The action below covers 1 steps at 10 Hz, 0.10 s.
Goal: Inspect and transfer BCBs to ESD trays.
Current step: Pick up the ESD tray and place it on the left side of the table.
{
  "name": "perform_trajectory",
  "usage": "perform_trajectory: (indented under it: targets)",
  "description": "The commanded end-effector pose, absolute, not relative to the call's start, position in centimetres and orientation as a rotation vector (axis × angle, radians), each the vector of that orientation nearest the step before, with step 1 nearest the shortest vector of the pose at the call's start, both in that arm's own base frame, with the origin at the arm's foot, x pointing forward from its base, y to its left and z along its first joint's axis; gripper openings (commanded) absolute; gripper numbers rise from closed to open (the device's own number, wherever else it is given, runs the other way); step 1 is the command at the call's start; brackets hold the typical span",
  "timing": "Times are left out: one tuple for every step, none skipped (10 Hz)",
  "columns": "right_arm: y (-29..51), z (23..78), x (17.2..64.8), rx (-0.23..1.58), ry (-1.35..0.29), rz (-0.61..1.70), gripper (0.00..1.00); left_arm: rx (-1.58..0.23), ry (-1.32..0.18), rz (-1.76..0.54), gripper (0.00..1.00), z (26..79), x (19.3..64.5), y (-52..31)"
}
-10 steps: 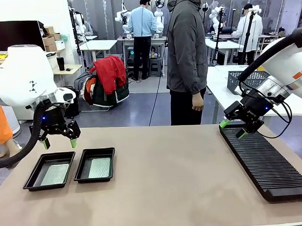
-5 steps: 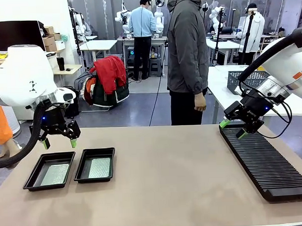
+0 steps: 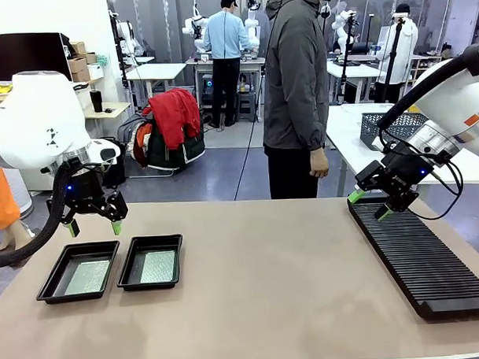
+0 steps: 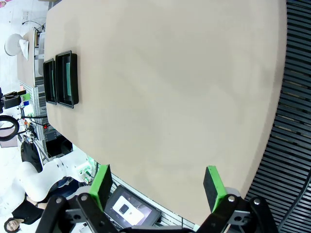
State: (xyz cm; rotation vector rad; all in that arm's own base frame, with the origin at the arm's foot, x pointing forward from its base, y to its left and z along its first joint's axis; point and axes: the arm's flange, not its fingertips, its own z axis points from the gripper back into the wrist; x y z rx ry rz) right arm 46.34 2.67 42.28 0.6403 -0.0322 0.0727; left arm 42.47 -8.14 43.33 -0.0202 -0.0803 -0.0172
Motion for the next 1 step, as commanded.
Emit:
perform_trajectory:
  targets:
    - [2.91, 42.38, 46.3, 0.636, -0.035, 0.047, 1.0, -0.021, -0.085, -0.016, 1.0, 43.13, 42.41, -8.09]
